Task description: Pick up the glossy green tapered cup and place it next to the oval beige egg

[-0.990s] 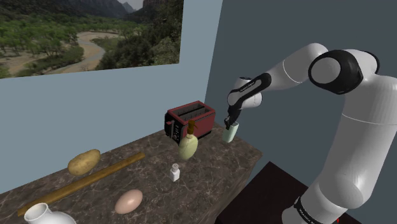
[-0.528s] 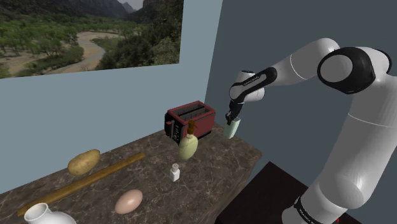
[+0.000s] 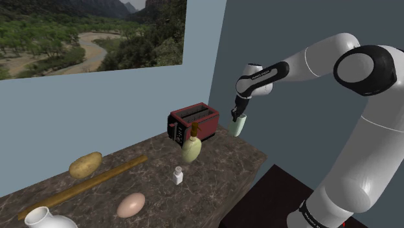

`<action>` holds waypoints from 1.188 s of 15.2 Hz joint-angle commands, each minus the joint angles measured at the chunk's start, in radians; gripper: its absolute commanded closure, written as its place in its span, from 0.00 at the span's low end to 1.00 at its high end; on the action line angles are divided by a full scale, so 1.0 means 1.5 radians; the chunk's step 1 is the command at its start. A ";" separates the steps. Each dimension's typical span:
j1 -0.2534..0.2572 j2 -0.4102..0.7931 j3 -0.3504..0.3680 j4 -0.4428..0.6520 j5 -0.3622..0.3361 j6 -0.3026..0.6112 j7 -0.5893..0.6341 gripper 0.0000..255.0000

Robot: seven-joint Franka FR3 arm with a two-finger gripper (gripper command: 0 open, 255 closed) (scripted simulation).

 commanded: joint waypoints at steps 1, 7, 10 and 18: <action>0.000 -0.010 -0.001 0.008 -0.003 -0.018 0.002 1.00; 0.002 -0.039 -0.002 0.031 -0.012 -0.068 0.008 1.00; 0.002 -0.051 -0.002 0.044 -0.016 -0.094 0.011 1.00; 0.003 -0.078 -0.002 0.087 -0.023 -0.163 0.016 1.00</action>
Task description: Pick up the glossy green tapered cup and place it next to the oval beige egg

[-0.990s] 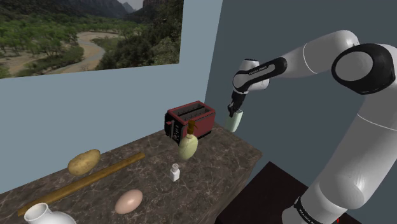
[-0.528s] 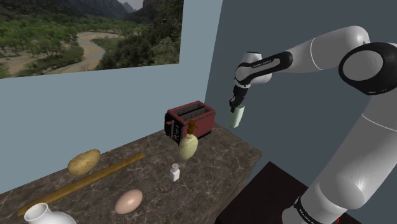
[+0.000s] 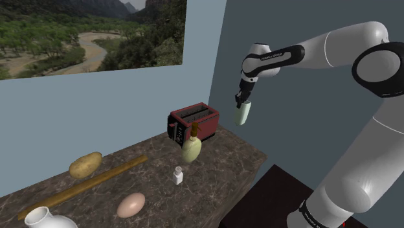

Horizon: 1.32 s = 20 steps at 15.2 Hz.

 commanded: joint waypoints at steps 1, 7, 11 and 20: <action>0.001 -0.006 0.001 0.011 -0.002 -0.017 0.002 1.00; 0.037 -0.064 0.041 -0.049 -0.017 -0.014 0.086 1.00; 0.065 -0.097 0.077 -0.087 -0.022 -0.010 0.153 1.00; 0.129 -0.136 0.165 -0.128 -0.017 -0.010 0.302 1.00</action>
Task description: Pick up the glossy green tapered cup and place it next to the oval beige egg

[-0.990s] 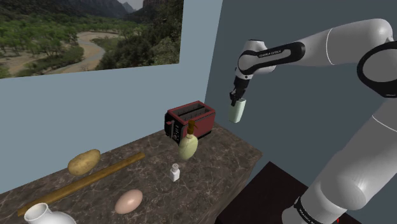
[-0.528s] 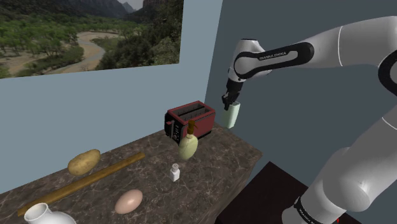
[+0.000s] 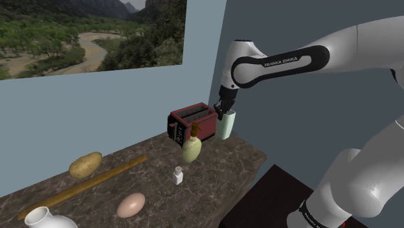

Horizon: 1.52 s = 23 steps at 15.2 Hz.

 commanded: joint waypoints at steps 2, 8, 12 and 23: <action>0.021 0.000 0.030 -0.002 0.003 0.001 0.050 1.00; 0.063 0.013 0.091 0.014 0.009 -0.004 0.151 1.00; 0.091 0.035 0.131 0.040 0.007 -0.009 0.219 1.00; 0.170 0.151 0.228 0.174 -0.032 -0.039 0.412 1.00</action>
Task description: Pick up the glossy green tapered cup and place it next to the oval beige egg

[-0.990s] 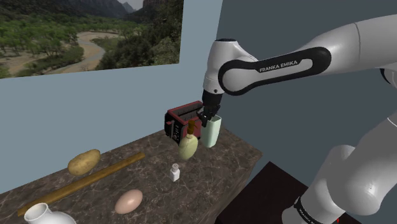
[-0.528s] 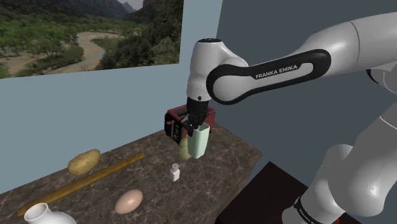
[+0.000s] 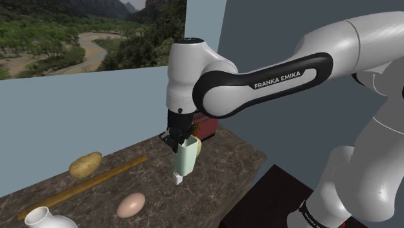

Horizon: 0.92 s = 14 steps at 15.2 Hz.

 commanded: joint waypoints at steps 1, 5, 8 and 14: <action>0.017 0.030 0.016 0.033 -0.013 -0.006 0.039 1.00; 0.025 0.050 0.021 0.030 -0.023 0.015 0.057 1.00; 0.026 0.060 0.020 0.013 -0.028 0.040 0.061 1.00; 0.027 0.082 0.019 -0.016 -0.041 0.089 0.072 1.00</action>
